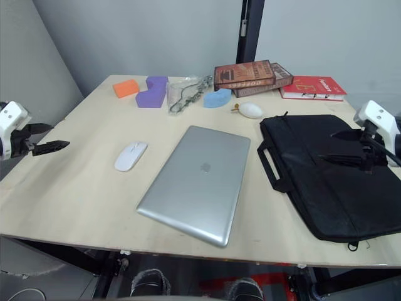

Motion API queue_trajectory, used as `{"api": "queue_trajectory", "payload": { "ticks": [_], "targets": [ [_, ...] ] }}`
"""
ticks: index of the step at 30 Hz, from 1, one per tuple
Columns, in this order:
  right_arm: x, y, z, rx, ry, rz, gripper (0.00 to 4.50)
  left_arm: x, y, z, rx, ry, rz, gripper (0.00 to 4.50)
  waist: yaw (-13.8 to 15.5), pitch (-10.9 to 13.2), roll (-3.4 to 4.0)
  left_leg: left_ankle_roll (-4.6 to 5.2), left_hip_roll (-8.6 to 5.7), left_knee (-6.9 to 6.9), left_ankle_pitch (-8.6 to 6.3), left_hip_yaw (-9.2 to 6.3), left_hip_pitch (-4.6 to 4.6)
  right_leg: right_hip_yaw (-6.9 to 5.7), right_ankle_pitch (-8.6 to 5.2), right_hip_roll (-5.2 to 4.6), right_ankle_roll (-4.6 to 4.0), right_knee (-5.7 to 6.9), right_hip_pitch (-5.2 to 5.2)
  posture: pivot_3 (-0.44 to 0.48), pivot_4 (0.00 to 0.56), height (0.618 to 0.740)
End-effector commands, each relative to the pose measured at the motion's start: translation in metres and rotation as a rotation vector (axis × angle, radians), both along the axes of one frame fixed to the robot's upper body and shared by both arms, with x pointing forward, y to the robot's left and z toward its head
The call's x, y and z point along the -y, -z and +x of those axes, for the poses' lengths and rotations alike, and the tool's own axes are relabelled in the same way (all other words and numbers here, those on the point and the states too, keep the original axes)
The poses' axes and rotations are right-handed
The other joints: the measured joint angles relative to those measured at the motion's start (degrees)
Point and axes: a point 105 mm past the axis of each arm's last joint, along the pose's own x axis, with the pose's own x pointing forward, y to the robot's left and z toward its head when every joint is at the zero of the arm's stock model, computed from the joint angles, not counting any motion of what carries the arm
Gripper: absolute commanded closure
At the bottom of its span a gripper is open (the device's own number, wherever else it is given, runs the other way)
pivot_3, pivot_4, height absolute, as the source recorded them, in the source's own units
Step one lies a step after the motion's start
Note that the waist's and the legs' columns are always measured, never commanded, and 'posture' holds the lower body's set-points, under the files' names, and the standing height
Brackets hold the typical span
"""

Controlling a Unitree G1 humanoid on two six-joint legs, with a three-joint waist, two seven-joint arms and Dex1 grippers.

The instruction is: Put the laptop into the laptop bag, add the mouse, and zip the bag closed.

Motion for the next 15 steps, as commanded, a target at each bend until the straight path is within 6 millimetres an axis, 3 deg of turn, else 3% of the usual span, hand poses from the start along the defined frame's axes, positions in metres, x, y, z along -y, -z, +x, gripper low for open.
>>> {"api": "queue_trajectory", "payload": {
  "ticks": [1,15],
  "targets": [
    [0.0008,-0.0189,-0.0029,0.063,-0.007,-0.022,0.04,-0.0019,-0.0107,0.0004,0.035,0.0,0.035,0.0,0.0,0.0,0.0,0.0,0.0,0.0,0.0,0.0,0.0,0.0,0.0,0.0,0.0,0.0,0.0,0.0,0.15,0.734],
    [0.008,-0.0132,-0.0081,0.054,-0.002,-0.031,0.04,-0.0025,-0.0081,-0.0003,0.032,0.0,0.051,0.0,0.0,0.0,0.0,0.0,0.0,0.0,0.0,0.0,0.0,0.0,0.0,0.0,0.0,0.0,0.0,0.0,0.15,0.734]
  ]
}}
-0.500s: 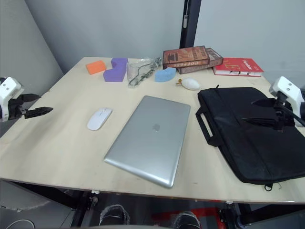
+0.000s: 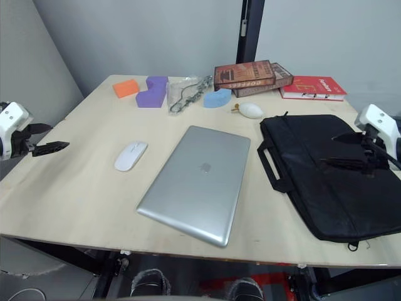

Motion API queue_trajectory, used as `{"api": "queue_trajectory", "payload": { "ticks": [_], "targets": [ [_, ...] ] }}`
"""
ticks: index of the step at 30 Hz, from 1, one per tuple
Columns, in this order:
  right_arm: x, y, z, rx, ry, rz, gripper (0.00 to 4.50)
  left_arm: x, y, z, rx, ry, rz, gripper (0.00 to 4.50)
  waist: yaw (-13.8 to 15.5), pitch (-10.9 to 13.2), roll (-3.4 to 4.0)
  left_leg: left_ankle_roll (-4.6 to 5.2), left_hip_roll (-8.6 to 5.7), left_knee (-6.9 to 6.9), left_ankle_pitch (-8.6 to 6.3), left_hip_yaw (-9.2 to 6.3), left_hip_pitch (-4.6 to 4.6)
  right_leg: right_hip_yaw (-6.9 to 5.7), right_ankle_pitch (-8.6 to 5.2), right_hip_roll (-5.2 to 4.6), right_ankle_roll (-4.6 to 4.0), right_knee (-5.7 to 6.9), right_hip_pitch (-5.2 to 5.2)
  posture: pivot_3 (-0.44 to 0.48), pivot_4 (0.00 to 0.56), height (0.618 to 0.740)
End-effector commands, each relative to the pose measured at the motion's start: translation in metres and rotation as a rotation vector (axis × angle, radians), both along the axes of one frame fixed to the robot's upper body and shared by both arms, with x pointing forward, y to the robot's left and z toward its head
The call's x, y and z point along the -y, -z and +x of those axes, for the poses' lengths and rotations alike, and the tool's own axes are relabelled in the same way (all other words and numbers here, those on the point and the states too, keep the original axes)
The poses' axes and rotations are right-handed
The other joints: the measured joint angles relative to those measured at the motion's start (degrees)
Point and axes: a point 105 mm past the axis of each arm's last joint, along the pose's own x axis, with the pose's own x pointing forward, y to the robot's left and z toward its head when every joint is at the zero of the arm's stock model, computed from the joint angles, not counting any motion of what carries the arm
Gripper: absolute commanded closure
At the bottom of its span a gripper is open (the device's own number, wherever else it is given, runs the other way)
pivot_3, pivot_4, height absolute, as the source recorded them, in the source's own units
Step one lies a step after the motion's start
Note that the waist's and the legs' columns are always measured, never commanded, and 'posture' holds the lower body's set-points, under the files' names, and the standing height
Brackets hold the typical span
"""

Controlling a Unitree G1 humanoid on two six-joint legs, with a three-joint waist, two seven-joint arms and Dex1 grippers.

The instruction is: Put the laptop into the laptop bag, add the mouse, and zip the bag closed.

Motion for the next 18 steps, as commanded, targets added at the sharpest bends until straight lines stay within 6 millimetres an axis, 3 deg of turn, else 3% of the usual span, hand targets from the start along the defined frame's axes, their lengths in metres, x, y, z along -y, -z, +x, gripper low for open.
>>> {"api": "queue_trajectory", "payload": {
  "ticks": [1,18],
  "targets": [
    [0.0039,-0.0179,-0.0031,0.062,-0.002,-0.025,0.04,-0.0005,-0.0097,-0.0006,0.03,0.007,0.014,0.0,0.0,0.0,0.0,0.0,0.0,0.0,0.0,0.0,0.0,0.0,0.0,0.0,0.0,0.0,0.0,0.0,0.15,0.734],
    [0.0046,-0.0183,-0.0014,0.066,0.006,-0.031,0.04,0.0021,-0.0114,0.0005,0.03,0.022,0.024,0.0,0.0,0.0,0.0,0.0,0.0,0.01,0.0,0.0,0.0,0.0,0.0,0.0,0.0,0.01,0.0,0.0,0.15,0.734]
  ]
}}
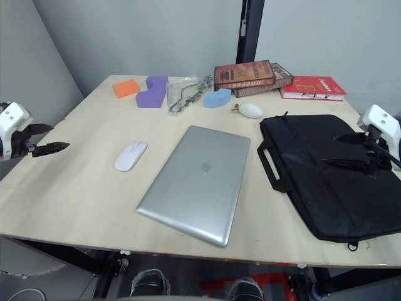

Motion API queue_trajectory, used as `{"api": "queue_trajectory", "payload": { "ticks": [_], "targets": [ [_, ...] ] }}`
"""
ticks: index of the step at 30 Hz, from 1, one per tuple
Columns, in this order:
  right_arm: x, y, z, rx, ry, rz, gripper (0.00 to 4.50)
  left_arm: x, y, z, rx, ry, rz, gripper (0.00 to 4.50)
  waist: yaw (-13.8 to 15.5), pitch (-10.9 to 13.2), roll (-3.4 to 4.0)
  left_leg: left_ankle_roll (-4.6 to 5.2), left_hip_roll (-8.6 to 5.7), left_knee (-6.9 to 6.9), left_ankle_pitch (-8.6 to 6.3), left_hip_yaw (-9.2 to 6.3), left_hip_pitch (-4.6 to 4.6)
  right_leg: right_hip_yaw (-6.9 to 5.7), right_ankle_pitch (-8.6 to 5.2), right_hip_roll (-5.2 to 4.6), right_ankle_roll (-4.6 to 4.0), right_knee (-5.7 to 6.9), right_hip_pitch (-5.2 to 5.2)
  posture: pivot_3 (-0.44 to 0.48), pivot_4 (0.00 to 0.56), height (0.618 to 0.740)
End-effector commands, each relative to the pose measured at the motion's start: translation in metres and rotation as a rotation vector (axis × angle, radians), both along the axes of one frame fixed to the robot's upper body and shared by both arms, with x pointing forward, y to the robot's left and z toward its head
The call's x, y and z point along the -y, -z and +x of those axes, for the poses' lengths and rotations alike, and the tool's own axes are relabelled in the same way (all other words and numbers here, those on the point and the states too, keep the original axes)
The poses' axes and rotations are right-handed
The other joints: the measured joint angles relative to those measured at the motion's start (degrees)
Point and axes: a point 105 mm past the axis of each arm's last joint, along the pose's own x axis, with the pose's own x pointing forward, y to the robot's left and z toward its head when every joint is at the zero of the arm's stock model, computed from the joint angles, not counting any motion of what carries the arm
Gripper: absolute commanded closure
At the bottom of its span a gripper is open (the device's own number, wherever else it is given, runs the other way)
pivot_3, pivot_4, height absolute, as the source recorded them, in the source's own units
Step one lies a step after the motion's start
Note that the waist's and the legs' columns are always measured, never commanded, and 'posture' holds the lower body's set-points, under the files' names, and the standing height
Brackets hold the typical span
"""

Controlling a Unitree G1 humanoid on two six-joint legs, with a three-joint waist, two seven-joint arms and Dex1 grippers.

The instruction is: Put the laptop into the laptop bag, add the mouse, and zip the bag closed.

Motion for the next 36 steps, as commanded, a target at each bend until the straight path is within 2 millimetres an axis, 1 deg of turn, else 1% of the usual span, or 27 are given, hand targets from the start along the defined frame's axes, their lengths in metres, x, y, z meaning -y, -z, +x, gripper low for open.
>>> {"api": "queue_trajectory", "payload": {
  "ticks": [1,9,10,14,16,19,20,23,24,25,27,30,31,32,34,35,36],
  "targets": [
    [0.003,-0.019,-0.001,0.06,0.006,-0.028,0.04,0.001,-0.012,0.001,0.036,0.013,0.025,0.0,0.0,0.0,0.0,0.0,0.0,0.0,0.0,0.0,0.0,0.0,0.0,0.0,0.0,0.0,0.0,0.0,0.15,0.734],
    [0.005,-0.019,0.0,0.069,0.021,-0.041,0.04,0.001,-0.011,0.001,0.028,0.013,0.023,0.0,0.0,0.0,0.0,0.0,0.0,0.0,0.0,0.0,0.0,0.0,0.0,0.0,0.0,0.0,0.0,0.0,0.15,0.734],
    [0.005,-0.02,0.002,0.079,0.035,-0.04,0.04,0.001,-0.011,0.001,0.016,0.004,-0.003,0.0,0.0,0.0,0.0,0.0,0.0,0.0,0.0,0.0,0.0,0.0,0.0,0.0,0.0,0.0,0.0,0.0,0.15,0.734],
    [0.003,-0.018,0.004,0.086,0.04,-0.048,0.04,0.007,-0.021,0.0,0.009,0.022,-0.098,0.0,0.0,0.0,0.0,0.0,0.0,0.0,0.0,0.0,0.0,0.0,0.0,0.0,0.0,0.01,0.0,0.0,0.15,0.734],
    [0.002,-0.015,0.005,0.09,0.043,-0.066,0.04,0.011,-0.025,-0.003,-0.034,0.039,-0.175,0.0,0.0,0.0,0.0,0.0,0.0,0.0,0.0,0.0,0.0,0.01,0.0,0.0,0.0,0.0,0.0,0.0,0.15,0.734],
    [0.001,-0.012,0.006,0.096,0.042,-0.076,0.04,0.016,-0.028,-0.006,-0.071,0.055,-0.23,0.0,0.0,0.0,0.0,-0.01,0.0,-0.01,0.0,0.0,0.0,0.0,0.0,0.0,0.0,-0.01,0.0,0.0,0.15,0.734],
    [-0.001,-0.011,0.006,0.098,0.039,-0.073,0.04,0.017,-0.031,-0.006,-0.076,0.055,-0.253,0.0,0.0,0.0,0.0,-0.01,0.0,-0.01,0.0,0.0,0.0,0.0,0.0,0.0,0.0,0.0,0.0,0.0,0.15,0.734],
    [-0.012,-0.004,0.007,0.112,0.02,-0.058,0.04,0.031,-0.04,-0.01,-0.144,0.103,-0.396,0.0,0.0,0.0,-0.01,-0.01,0.0,0.0,0.0,0.0,0.0,0.0,0.0,0.0,0.0,0.0,0.0,0.0,0.15,0.734],
    [-0.015,-0.003,0.008,0.118,0.019,-0.05,0.57,0.035,-0.042,-0.011,-0.166,0.116,-0.426,0.0,0.0,0.0,-0.01,-0.01,0.0,0.0,0.0,0.0,0.0,0.0,0.0,0.0,-0.01,-0.01,0.01,0.0,0.15,0.734],
    [-0.02,0.0,0.008,0.118,0.007,-0.041,0.85,0.042,-0.044,-0.011,-0.191,0.139,-0.467,0.0,0.0,0.0,0.0,-0.01,0.0,0.0,0.0,-0.01,0.01,0.0,0.0,0.0,-0.01,0.0,0.01,0.0,0.15,0.734],
    [-0.031,0.007,0.009,0.118,-0.004,-0.029,1.56,0.055,-0.047,-0.009,-0.242,0.172,-0.522,0.0,0.1,0.0,0.01,-0.01,-0.01,0.0,0.0,0.0,0.01,0.02,0.0,-0.01,-0.01,0.0,0.0,0.0,0.15,0.734],
    [-0.044,0.016,0.012,0.116,0.002,-0.021,2.55,0.072,-0.046,-0.006,-0.325,0.196,-0.577,0.0,0.1,0.0,0.01,-0.01,-0.01,-0.02,0.0,-0.01,0.02,0.01,-0.01,-0.01,-0.01,0.0,0.01,0.0,0.15,0.734],
    [-0.052,0.019,0.013,0.112,-0.003,-0.018,3.12,0.082,-0.044,-0.004,-0.361,0.216,-0.593,0.0,0.1,0.0,0.02,-0.02,-0.02,-0.02,0.0,0.0,0.02,0.01,-0.01,-0.01,-0.01,0.0,0.01,0.0,0.15,0.734],
    [-0.058,0.022,0.014,0.112,-0.005,-0.017,3.24,0.09,-0.042,-0.003,-0.397,0.23,-0.601,0.0,0.1,0.0,0.01,-0.02,-0.02,-0.02,0.0,0.0,0.01,0.02,0.0,-0.01,-0.01,0.0,0.01,0.0,0.15,0.734],
    [-0.068,0.028,0.015,0.113,-0.005,-0.015,4.05,0.103,-0.035,0.001,-0.458,0.237,-0.627,0.0,0.2,0.0,0.01,-0.02,-0.02,-0.02,0.0,-0.02,0.02,0.0,0.0,-0.01,-0.01,0.0,0.03,0.0,0.15,0.734],
    [-0.072,0.031,0.016,0.114,-0.005,-0.022,4.38,0.107,-0.032,0.004,-0.462,0.243,-0.627,0.0,0.2,0.0,0.02,-0.02,-0.03,-0.02,0.0,-0.03,0.02,0.0,0.0,-0.01,-0.01,0.01,0.03,0.0,0.15,0.734],
    [-0.079,0.034,0.017,0.114,-0.011,-0.019,4.46,0.113,-0.024,0.007,-0.483,0.252,-0.618,0.0,0.2,0.0,0.01,-0.02,-0.03,-0.02,0.0,-0.04,0.01,0.0,0.0,-0.01,-0.02,0.01,0.03,0.0,0.15,0.734]
  ]
}}
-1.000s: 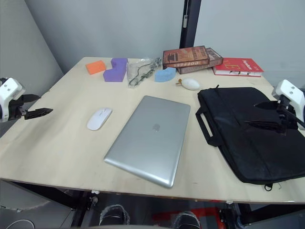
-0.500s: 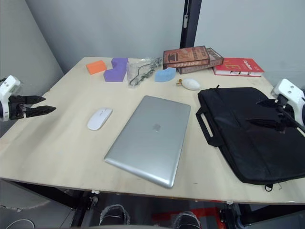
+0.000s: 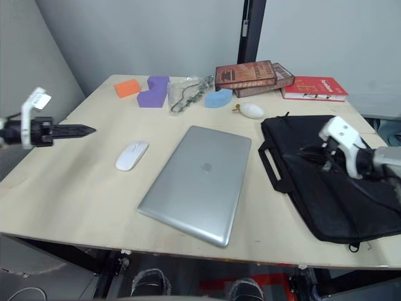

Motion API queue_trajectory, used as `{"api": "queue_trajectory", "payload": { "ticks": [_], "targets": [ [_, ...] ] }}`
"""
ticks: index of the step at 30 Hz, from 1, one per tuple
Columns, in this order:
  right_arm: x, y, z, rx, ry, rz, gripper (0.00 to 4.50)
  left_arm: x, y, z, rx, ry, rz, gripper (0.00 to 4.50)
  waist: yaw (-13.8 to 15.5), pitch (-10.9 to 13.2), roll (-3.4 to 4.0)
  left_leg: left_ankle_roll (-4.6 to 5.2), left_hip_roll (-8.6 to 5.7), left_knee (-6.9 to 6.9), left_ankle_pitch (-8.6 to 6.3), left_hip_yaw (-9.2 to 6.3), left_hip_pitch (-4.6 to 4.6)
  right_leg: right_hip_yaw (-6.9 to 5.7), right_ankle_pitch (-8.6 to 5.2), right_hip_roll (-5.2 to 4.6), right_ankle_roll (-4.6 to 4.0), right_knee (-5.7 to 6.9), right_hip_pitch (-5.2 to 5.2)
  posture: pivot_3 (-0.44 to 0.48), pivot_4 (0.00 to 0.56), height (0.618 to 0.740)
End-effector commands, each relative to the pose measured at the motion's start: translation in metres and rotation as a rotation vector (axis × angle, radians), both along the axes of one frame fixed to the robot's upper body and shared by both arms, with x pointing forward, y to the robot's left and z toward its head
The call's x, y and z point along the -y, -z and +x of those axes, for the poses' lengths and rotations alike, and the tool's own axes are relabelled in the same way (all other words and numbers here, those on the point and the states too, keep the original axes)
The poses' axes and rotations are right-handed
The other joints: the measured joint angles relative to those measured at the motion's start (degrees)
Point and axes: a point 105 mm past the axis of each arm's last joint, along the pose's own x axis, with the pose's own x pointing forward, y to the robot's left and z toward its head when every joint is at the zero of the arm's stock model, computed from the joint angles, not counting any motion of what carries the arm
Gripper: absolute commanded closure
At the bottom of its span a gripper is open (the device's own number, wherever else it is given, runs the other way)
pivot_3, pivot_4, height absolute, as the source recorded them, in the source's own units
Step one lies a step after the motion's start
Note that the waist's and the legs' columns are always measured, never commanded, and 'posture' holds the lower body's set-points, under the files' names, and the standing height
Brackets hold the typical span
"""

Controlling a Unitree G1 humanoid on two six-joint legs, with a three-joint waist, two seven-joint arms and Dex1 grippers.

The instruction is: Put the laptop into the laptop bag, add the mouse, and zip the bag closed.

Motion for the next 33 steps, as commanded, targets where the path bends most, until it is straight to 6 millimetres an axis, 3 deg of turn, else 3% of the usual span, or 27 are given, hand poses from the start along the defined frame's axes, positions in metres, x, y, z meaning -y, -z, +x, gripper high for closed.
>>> {"api": "queue_trajectory", "payload": {
  "ticks": [1,6,9,13,17,21,33],
  "targets": [
    [-0.019,0.004,0.001,0.025,-0.011,-0.019,4.46,0.019,0.003,0.006,-0.008,0.053,-0.005,0.0,-0.1,0.0,0.0,0.0,-0.01,0.0,0.0,0.0,0.0,0.0,0.0,0.0,0.0,-0.01,0.01,0.0,0.15,0.734],
    [-0.041,0.025,0.002,0.008,-0.032,-0.058,4.46,0.045,0.027,0.014,-0.081,0.116,-0.027,0.0,-0.1,0.0,0.0,-0.01,-0.02,-0.04,0.01,-0.02,-0.07,-0.02,0.0,0.0,0.0,-0.06,-0.02,0.0,0.15,0.734],
    [-0.045,0.033,0.008,0.013,0.018,-0.084,4.46,0.058,0.039,0.021,-0.116,0.117,-0.014,0.0,-0.1,0.0,0.0,-0.03,-0.02,-0.07,0.01,-0.02,-0.04,-0.02,0.0,0.01,0.0,-0.06,0.0,0.0,0.15,0.734],
    [-0.061,0.045,0.009,-0.009,0.029,-0.055,4.46,0.073,0.047,0.029,-0.168,0.106,-0.083,0.0,0.0,0.0,0.0,-0.04,-0.03,-0.04,0.02,-0.03,-0.04,-0.02,0.01,0.01,0.01,-0.04,0.02,0.0,0.15,0.734],
    [-0.076,0.062,0.007,-0.055,0.011,-0.037,4.46,0.088,0.064,0.032,-0.219,0.126,-0.039,0.0,0.0,0.0,0.0,-0.07,-0.04,-0.07,0.03,-0.05,-0.05,-0.02,0.01,0.01,0.01,-0.06,0.03,0.0,0.15,0.734],
    [-0.079,0.08,0.009,-0.079,0.011,-0.044,4.46,0.1,0.081,0.037,-0.234,0.131,-0.033,0.0,0.0,0.0,0.0,-0.07,-0.04,-0.07,0.03,-0.06,-0.04,-0.02,0.01,0.01,0.01,-0.06,0.04,0.0,0.15,0.734],
    [-0.088,0.096,0.02,-0.09,-0.005,-0.061,4.46,0.127,0.105,0.044,-0.29,0.14,0.019,0.0,-0.2,0.0,-0.02,-0.08,-0.04,-0.04,0.03,-0.08,0.02,-0.02,0.03,0.01,0.03,-0.04,0.13,0.0,0.15,0.734]
  ]
}}
